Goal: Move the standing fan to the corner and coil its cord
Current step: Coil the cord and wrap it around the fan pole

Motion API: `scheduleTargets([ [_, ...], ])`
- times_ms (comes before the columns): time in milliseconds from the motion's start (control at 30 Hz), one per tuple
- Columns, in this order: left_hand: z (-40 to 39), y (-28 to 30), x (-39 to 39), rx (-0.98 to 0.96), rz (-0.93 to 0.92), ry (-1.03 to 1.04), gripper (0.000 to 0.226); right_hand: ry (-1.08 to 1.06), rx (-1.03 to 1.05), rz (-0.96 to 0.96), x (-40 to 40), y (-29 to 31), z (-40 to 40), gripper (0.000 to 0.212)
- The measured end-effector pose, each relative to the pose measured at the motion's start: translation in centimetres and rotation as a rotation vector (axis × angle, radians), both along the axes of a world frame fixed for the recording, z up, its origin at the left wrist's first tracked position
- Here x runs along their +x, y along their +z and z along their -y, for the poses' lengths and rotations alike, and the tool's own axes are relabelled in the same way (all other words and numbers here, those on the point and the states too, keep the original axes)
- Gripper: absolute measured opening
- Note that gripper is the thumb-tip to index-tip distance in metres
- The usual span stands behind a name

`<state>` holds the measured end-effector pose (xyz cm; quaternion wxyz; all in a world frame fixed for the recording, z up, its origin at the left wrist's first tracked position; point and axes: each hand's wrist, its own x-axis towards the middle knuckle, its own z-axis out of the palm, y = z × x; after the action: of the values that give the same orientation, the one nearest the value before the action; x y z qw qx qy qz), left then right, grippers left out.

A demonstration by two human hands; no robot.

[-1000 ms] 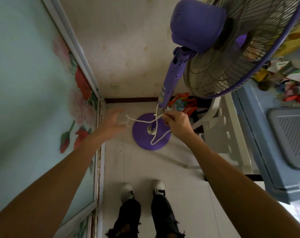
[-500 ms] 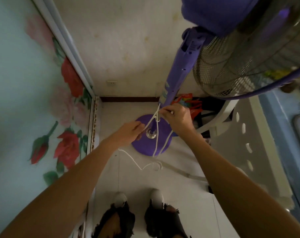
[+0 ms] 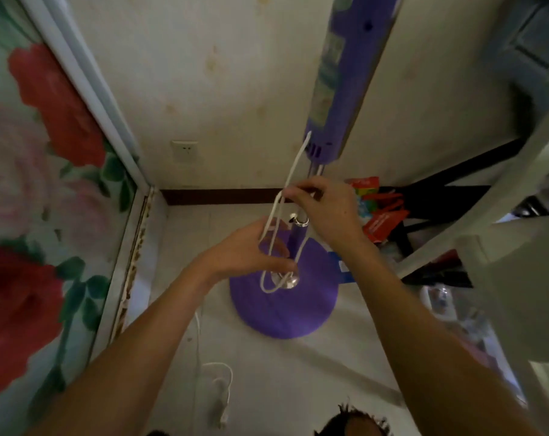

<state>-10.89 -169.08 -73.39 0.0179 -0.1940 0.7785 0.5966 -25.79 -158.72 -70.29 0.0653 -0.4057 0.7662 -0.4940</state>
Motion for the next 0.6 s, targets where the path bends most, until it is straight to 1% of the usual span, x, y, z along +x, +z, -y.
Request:
scheduleTargets([
  [100,2.0,-3.4,-0.6,-0.050,-0.031,-0.033,0.051,-0.012,-0.107,0.021,-0.1,-2.2,1.3,0.014],
  [200,3.2,-5.2,-1.4,-0.098,-0.094,-0.063,0.042,-0.043,-0.189,0.019,-0.5,-3.4,2.3,0.020],
  [267,3.6,-6.3,-1.8,-0.075,-0.155,-0.084,0.039,-0.042,-0.255,0.008,-0.7,-4.0,2.8,0.023],
  [333,3.7,-7.1,-2.2,-0.003,-0.204,-0.128,0.035,-0.029,-0.315,0.024,-0.6,-4.3,2.9,0.024],
  [500,3.2,-6.7,-1.5,0.048,-0.253,-0.276,0.020,-0.033,-0.358,0.070,0.5,-4.5,1.9,0.022],
  [600,3.0,-6.0,-0.9,0.080,-0.250,-0.287,0.011,-0.025,-0.374,0.100,1.1,-4.6,1.0,0.018],
])
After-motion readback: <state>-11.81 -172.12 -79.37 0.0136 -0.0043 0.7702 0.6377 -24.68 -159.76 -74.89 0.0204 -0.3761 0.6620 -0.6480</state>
